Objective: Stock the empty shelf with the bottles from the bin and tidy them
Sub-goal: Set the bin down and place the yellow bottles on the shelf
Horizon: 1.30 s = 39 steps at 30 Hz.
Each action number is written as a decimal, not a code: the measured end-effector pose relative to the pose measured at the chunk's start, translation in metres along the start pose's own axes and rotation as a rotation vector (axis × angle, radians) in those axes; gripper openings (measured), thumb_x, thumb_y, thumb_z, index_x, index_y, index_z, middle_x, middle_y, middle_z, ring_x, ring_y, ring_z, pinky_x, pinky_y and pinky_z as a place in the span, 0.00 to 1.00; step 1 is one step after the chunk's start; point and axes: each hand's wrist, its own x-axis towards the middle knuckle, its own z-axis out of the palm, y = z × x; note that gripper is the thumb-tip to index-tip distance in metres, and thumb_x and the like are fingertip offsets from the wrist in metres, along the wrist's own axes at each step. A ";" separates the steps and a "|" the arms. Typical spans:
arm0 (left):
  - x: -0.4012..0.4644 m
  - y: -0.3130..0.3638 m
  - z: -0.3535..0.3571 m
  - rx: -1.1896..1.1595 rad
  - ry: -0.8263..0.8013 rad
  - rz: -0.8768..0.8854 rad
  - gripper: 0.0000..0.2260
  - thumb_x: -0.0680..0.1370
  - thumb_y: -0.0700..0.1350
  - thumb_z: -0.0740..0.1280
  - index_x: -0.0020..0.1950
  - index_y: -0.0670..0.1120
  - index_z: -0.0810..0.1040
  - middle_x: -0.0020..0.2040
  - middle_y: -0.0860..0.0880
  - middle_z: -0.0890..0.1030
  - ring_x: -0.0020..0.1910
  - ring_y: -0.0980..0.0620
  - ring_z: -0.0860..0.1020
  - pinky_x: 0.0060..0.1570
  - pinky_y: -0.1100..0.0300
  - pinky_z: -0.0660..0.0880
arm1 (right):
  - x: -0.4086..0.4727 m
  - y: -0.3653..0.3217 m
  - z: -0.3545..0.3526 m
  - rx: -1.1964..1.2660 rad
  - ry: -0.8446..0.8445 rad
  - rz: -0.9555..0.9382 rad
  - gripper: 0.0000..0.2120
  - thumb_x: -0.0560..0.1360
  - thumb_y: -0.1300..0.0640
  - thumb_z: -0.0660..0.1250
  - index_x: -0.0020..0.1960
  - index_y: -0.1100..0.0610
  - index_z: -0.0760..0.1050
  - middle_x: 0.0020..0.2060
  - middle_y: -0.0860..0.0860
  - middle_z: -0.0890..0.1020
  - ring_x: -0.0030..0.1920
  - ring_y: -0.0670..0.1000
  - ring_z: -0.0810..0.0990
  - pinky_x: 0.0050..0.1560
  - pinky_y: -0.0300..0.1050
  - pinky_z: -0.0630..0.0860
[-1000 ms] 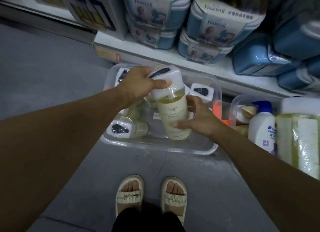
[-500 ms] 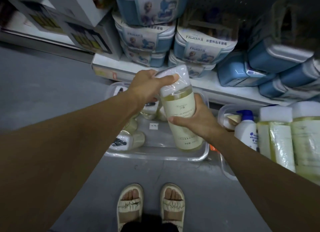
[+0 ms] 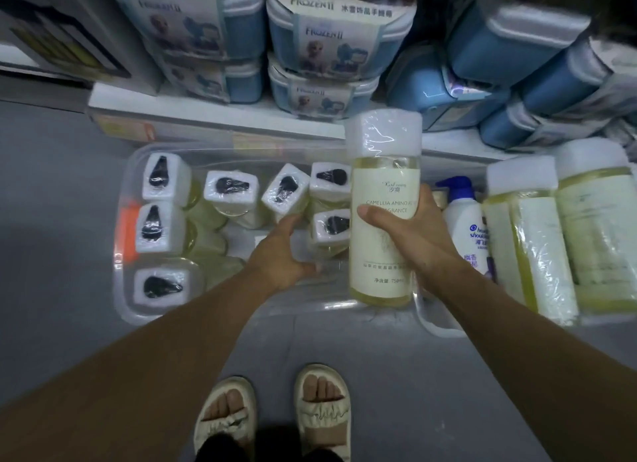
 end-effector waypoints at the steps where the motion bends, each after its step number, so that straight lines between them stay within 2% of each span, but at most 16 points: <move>1: 0.008 -0.002 0.006 -0.001 0.001 0.017 0.42 0.70 0.41 0.75 0.76 0.53 0.54 0.68 0.50 0.68 0.65 0.52 0.68 0.56 0.64 0.65 | 0.003 0.005 0.000 -0.004 0.002 -0.004 0.26 0.67 0.52 0.76 0.59 0.51 0.67 0.49 0.44 0.80 0.48 0.45 0.80 0.45 0.44 0.76; 3: 0.024 -0.006 0.017 -0.003 0.019 0.050 0.44 0.69 0.39 0.76 0.77 0.53 0.53 0.69 0.49 0.69 0.67 0.50 0.68 0.59 0.60 0.66 | 0.008 0.013 -0.001 -0.017 0.001 -0.006 0.27 0.66 0.51 0.76 0.60 0.51 0.67 0.50 0.45 0.80 0.49 0.47 0.80 0.48 0.47 0.77; 5: 0.038 -0.008 0.027 -0.017 0.027 0.092 0.41 0.68 0.39 0.76 0.75 0.52 0.58 0.66 0.50 0.72 0.65 0.50 0.70 0.61 0.57 0.67 | 0.012 0.020 -0.001 -0.019 0.006 -0.017 0.28 0.66 0.51 0.76 0.60 0.51 0.67 0.50 0.46 0.80 0.50 0.48 0.80 0.50 0.50 0.78; 8: 0.058 -0.012 0.040 -0.084 0.074 0.133 0.29 0.67 0.43 0.77 0.62 0.55 0.69 0.56 0.56 0.77 0.58 0.52 0.75 0.58 0.56 0.71 | 0.018 0.028 -0.002 -0.024 0.008 -0.034 0.28 0.66 0.50 0.76 0.60 0.50 0.67 0.50 0.46 0.80 0.50 0.48 0.80 0.50 0.50 0.78; 11: 0.073 -0.018 0.049 -0.233 0.149 0.137 0.26 0.64 0.42 0.80 0.54 0.58 0.72 0.52 0.55 0.79 0.54 0.50 0.78 0.53 0.53 0.77 | 0.023 0.034 -0.002 -0.032 0.018 -0.044 0.29 0.65 0.50 0.76 0.61 0.51 0.68 0.51 0.47 0.80 0.50 0.48 0.80 0.50 0.49 0.78; 15: 0.077 -0.019 0.058 -0.305 0.162 0.189 0.22 0.67 0.39 0.78 0.52 0.59 0.73 0.51 0.55 0.78 0.52 0.51 0.77 0.42 0.61 0.78 | 0.028 0.035 0.000 0.006 0.019 -0.050 0.27 0.67 0.51 0.75 0.62 0.52 0.67 0.50 0.46 0.80 0.48 0.46 0.80 0.43 0.42 0.77; 18: 0.075 -0.020 0.052 -0.289 0.175 0.177 0.22 0.66 0.37 0.77 0.46 0.60 0.73 0.48 0.53 0.79 0.52 0.47 0.78 0.43 0.51 0.80 | 0.029 0.034 0.002 0.011 0.019 -0.048 0.28 0.68 0.51 0.75 0.62 0.52 0.66 0.50 0.46 0.79 0.48 0.46 0.80 0.44 0.43 0.77; 21: 0.063 -0.018 0.040 -0.263 0.206 0.198 0.20 0.67 0.37 0.77 0.48 0.53 0.71 0.44 0.56 0.78 0.44 0.56 0.76 0.42 0.61 0.74 | 0.028 0.030 0.003 0.005 0.031 -0.036 0.28 0.67 0.51 0.76 0.61 0.52 0.66 0.50 0.47 0.79 0.49 0.48 0.80 0.48 0.48 0.78; 23: 0.049 -0.015 0.031 -0.240 0.216 0.190 0.19 0.67 0.39 0.77 0.50 0.50 0.71 0.44 0.56 0.78 0.44 0.57 0.76 0.45 0.58 0.75 | 0.023 0.023 0.002 0.017 0.030 -0.031 0.28 0.67 0.51 0.76 0.61 0.52 0.66 0.49 0.46 0.79 0.48 0.47 0.80 0.46 0.48 0.78; 26: 0.024 -0.010 0.015 -0.229 0.244 0.163 0.25 0.65 0.44 0.79 0.57 0.50 0.72 0.49 0.54 0.80 0.50 0.51 0.78 0.53 0.51 0.76 | 0.012 0.011 0.002 0.028 0.021 -0.019 0.28 0.66 0.50 0.76 0.60 0.51 0.66 0.48 0.46 0.79 0.48 0.47 0.80 0.44 0.46 0.78; 28: 0.006 -0.004 -0.002 -0.261 0.265 0.150 0.26 0.64 0.45 0.78 0.59 0.48 0.73 0.51 0.51 0.81 0.51 0.50 0.79 0.54 0.49 0.77 | 0.002 -0.003 -0.001 0.005 0.015 -0.010 0.28 0.65 0.49 0.76 0.59 0.51 0.67 0.49 0.46 0.79 0.49 0.48 0.80 0.46 0.49 0.78; 30: -0.011 0.006 -0.020 -0.274 0.272 0.132 0.22 0.68 0.42 0.77 0.58 0.46 0.73 0.50 0.50 0.80 0.51 0.49 0.78 0.50 0.52 0.78 | -0.008 -0.020 -0.005 -0.013 0.009 -0.003 0.28 0.64 0.48 0.77 0.59 0.50 0.68 0.50 0.47 0.80 0.49 0.49 0.81 0.50 0.52 0.79; 32: -0.027 0.019 -0.040 -0.289 0.287 0.130 0.19 0.69 0.39 0.76 0.56 0.46 0.72 0.47 0.53 0.79 0.48 0.51 0.77 0.44 0.60 0.76 | -0.019 -0.041 -0.010 -0.014 0.003 -0.007 0.27 0.65 0.48 0.77 0.58 0.49 0.68 0.48 0.46 0.80 0.49 0.49 0.80 0.49 0.51 0.78; 39: -0.084 0.086 -0.111 -0.244 0.374 0.173 0.17 0.70 0.41 0.75 0.54 0.46 0.73 0.43 0.56 0.77 0.42 0.58 0.75 0.37 0.68 0.70 | -0.059 -0.125 -0.017 0.000 -0.029 -0.057 0.26 0.67 0.52 0.76 0.60 0.51 0.67 0.48 0.46 0.79 0.47 0.48 0.80 0.45 0.48 0.77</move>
